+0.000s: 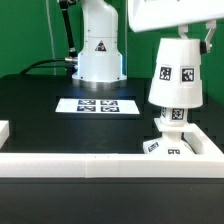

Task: Assemble lamp

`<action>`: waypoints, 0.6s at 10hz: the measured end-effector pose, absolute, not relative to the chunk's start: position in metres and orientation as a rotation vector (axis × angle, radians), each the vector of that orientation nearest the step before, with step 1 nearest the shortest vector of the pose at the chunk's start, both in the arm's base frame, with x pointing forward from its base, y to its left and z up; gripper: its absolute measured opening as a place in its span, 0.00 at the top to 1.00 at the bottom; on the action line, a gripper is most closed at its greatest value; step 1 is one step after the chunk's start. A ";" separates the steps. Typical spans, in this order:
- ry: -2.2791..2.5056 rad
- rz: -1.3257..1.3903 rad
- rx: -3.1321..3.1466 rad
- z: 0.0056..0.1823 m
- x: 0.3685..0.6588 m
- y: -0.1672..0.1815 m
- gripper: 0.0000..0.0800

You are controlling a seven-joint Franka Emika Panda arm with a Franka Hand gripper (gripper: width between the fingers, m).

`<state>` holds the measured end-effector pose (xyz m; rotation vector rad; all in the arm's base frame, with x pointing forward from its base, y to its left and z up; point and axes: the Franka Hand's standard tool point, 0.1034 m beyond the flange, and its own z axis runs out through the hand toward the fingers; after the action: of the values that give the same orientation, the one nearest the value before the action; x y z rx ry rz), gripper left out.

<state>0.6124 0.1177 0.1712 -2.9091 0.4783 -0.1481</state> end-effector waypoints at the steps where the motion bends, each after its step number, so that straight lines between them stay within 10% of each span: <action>1: 0.473 -0.160 -2.912 0.163 0.614 0.118 0.94; 6: 0.421 -0.183 -2.925 0.149 0.615 0.120 0.94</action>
Offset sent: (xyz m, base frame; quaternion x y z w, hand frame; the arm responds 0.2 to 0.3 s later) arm 0.0038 0.0037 -0.0163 0.0066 0.0169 -0.0456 0.9988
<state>0.6154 0.1202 0.1494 -2.9250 0.4209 -0.1827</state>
